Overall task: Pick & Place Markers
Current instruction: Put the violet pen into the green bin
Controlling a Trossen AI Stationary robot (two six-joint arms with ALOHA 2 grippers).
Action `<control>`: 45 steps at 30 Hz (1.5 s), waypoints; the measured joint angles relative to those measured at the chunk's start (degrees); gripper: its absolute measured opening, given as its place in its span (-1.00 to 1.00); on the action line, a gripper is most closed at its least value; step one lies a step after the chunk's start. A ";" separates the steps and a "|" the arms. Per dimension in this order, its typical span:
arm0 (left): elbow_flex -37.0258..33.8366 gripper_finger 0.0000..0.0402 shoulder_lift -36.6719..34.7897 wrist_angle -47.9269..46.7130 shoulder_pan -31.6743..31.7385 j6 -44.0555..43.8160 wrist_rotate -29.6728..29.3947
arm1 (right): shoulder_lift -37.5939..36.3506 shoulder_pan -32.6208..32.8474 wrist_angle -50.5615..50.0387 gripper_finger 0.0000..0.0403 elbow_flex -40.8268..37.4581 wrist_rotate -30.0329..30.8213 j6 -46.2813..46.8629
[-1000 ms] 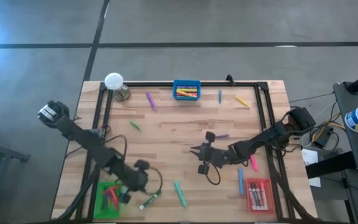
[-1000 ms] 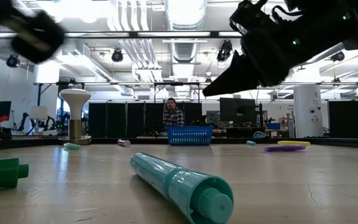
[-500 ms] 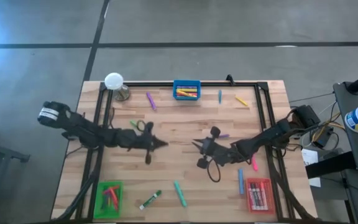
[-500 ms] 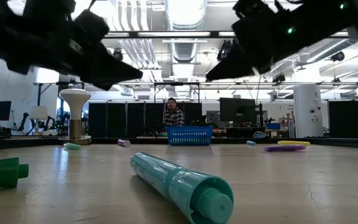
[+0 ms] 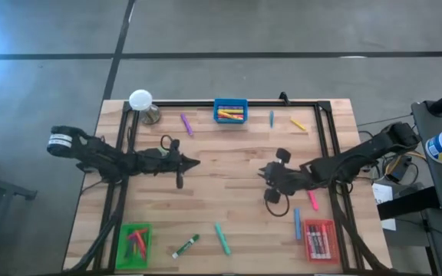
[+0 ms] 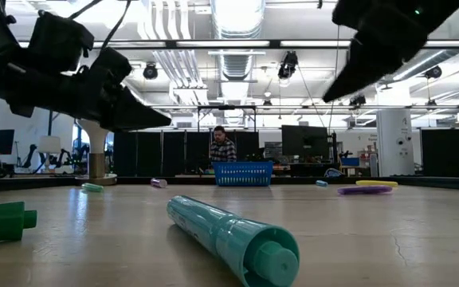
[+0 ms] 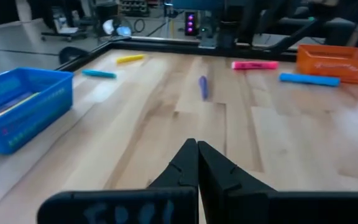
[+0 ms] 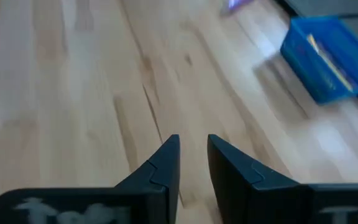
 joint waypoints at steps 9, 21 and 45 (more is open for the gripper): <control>4.03 -1.00 -0.02 -9.57 0.00 -4.56 0.81 | 0.63 -5.07 -11.56 -0.29 -0.31 -12.11 5.48; 7.43 -0.52 0.17 -13.97 -0.20 -5.77 2.39 | 3.22 -15.82 -18.44 -0.06 -0.37 -19.42 -5.54; 7.41 -0.39 0.17 -16.04 -0.24 -5.79 6.06 | 14.42 -25.86 -18.04 -0.35 -2.05 -26.62 -16.47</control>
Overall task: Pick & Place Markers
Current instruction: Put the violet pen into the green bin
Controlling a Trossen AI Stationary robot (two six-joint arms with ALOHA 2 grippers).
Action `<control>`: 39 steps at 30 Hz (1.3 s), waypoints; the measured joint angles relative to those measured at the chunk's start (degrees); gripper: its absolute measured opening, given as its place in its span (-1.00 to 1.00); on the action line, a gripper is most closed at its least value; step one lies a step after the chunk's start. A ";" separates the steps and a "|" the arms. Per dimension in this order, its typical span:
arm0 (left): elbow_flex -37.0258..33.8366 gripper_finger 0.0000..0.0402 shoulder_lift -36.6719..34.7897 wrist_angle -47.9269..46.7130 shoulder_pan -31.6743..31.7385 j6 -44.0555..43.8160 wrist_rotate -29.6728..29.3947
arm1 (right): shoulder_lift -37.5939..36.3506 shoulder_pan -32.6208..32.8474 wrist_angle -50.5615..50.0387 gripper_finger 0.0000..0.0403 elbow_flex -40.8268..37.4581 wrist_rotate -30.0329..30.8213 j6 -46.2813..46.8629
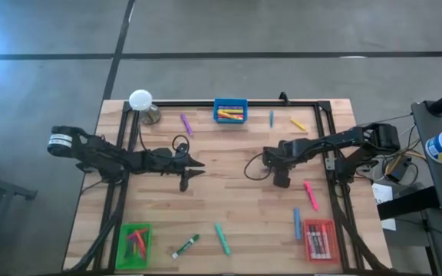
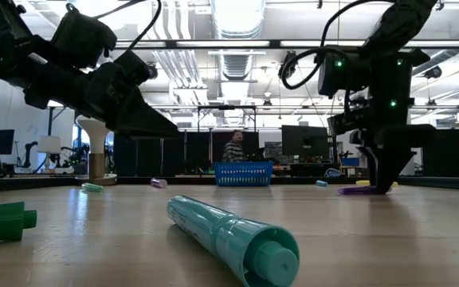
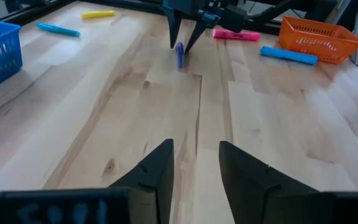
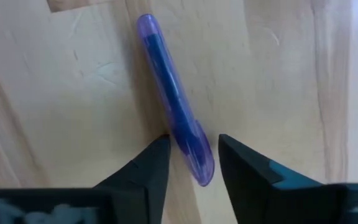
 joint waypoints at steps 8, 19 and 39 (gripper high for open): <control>0.00 -0.39 0.02 -0.03 0.00 0.00 0.00 | -1.38 -0.02 0.23 -0.72 -0.24 -1.99 1.81; -0.04 -0.39 0.02 1.97 0.00 -0.02 0.19 | -12.43 2.06 12.69 -0.73 -3.91 -1.11 7.35; 2.18 -0.39 0.00 20.11 -0.15 -2.83 7.81 | 1.27 9.45 102.59 -0.74 -16.42 -6.36 6.24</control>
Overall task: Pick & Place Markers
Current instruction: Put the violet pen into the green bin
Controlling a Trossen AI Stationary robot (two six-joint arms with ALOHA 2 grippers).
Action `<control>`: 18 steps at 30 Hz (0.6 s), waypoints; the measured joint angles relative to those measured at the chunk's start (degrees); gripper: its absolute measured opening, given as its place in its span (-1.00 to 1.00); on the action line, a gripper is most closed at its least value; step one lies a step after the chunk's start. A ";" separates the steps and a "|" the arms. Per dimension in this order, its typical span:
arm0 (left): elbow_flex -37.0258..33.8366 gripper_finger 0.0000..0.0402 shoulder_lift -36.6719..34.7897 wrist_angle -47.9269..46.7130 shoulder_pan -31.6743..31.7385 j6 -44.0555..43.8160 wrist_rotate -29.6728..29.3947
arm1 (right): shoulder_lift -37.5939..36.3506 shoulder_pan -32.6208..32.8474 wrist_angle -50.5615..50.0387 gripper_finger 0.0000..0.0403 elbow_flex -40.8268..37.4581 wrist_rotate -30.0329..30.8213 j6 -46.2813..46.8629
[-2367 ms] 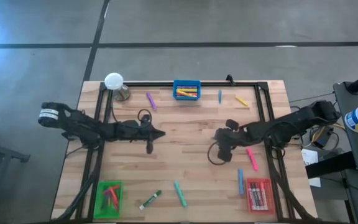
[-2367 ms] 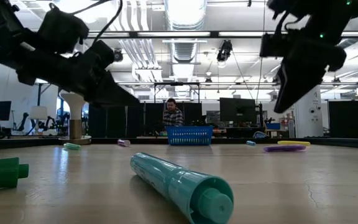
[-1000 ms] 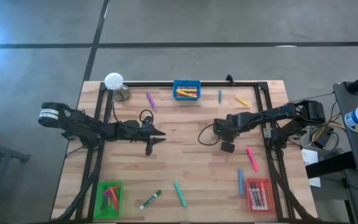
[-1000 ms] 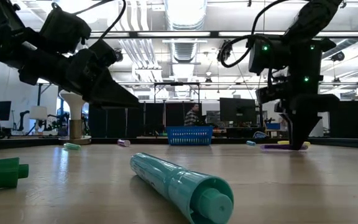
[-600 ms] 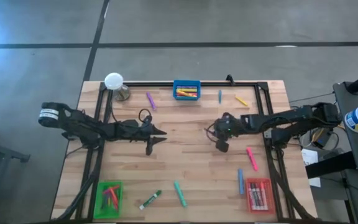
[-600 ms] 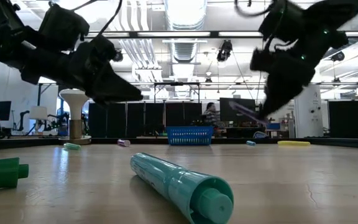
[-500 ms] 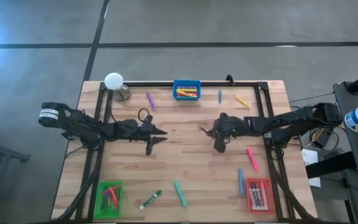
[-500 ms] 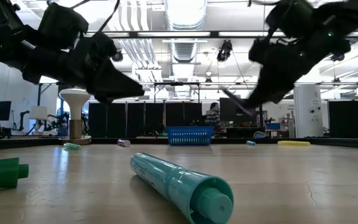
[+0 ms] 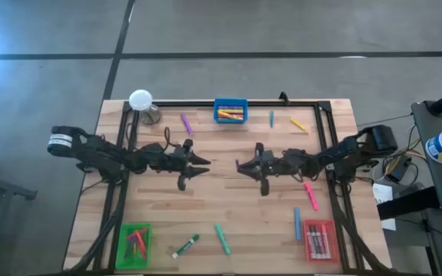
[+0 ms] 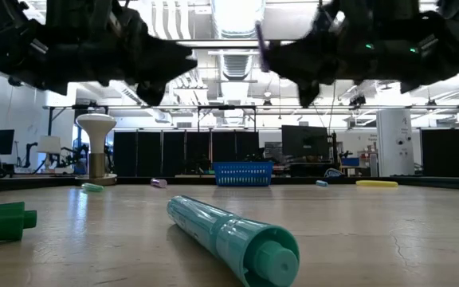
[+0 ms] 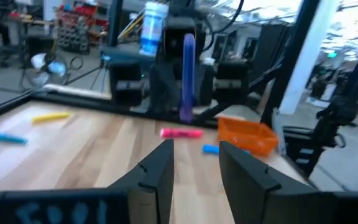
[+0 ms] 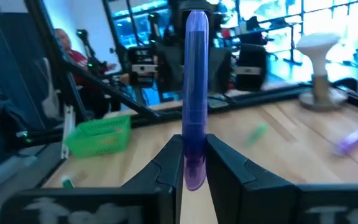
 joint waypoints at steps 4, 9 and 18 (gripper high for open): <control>2.52 -0.39 0.00 -0.01 -0.14 -0.08 2.27 | 5.84 1.18 0.02 -0.74 6.00 0.07 -0.23; 4.55 -0.39 -0.02 -0.41 -0.33 -0.04 3.48 | 11.01 1.31 0.04 -0.74 11.24 0.24 -0.26; 4.77 -0.39 0.00 -1.24 -0.32 0.60 1.52 | 14.51 1.31 -0.94 -0.74 15.78 -2.36 -1.11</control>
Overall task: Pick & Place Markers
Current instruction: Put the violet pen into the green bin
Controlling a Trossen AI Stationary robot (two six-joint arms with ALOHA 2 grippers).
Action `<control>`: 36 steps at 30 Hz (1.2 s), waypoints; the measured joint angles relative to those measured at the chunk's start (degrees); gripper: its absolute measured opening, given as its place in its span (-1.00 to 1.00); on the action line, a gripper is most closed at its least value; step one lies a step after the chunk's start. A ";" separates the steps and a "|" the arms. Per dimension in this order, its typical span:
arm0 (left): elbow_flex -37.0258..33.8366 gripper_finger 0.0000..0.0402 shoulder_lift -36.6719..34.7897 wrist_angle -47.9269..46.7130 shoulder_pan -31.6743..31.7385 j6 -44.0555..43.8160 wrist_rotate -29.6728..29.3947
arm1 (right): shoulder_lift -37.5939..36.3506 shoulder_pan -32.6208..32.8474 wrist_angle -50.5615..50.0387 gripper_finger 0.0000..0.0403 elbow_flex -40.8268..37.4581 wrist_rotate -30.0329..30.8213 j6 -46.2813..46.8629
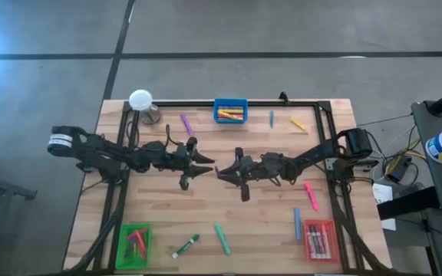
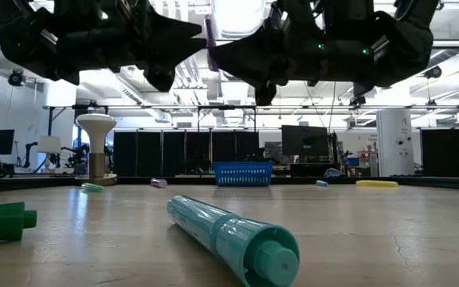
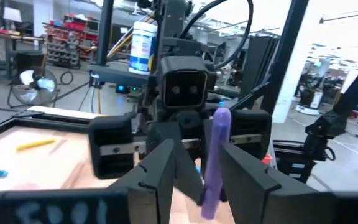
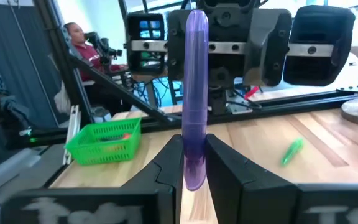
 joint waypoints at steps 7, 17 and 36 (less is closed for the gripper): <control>0.98 -0.39 0.02 -0.84 -0.55 1.06 1.82 | 0.19 0.00 -1.00 -0.74 1.61 0.00 -0.26; 2.82 -0.39 0.02 -1.33 -1.10 2.85 2.00 | 0.19 -0.02 -1.36 -0.74 1.63 0.00 -0.42; 4.91 -0.88 -0.05 -5.88 -1.73 5.34 0.79 | 0.22 -0.02 -1.29 -0.70 1.63 0.24 -3.02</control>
